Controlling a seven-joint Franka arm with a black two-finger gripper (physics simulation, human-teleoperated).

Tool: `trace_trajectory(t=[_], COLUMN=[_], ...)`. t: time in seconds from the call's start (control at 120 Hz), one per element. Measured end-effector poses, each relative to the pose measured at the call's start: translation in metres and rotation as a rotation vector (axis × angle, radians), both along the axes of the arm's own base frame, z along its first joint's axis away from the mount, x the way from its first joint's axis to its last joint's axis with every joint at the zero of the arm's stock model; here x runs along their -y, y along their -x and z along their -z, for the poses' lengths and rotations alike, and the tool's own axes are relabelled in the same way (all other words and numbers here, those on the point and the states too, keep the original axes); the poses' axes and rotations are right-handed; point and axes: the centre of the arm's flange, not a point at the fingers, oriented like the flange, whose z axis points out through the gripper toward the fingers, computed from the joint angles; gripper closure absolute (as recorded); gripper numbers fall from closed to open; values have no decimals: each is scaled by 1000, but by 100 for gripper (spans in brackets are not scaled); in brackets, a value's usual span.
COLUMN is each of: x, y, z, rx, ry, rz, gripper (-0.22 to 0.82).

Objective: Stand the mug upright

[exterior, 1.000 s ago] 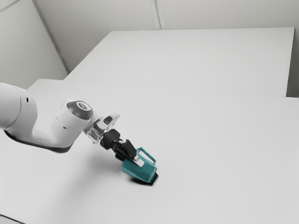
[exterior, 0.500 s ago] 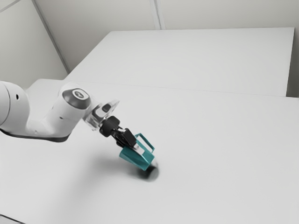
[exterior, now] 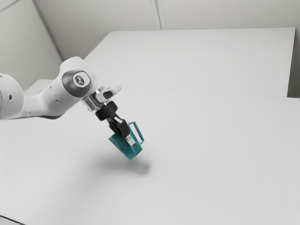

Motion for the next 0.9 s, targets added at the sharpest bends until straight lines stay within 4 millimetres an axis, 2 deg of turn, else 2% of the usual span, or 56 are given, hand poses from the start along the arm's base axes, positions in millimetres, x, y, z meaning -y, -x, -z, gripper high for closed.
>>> trace_trajectory(t=[0.267, 0.758, 0.9], x=[-4, -9, -7], y=[-9, -24, -29], z=[-12, 2, 0], rx=[34, 111, 155], ry=[-158, -362, -405], rz=[41, 64, 69], gripper=[77, 78, 78])
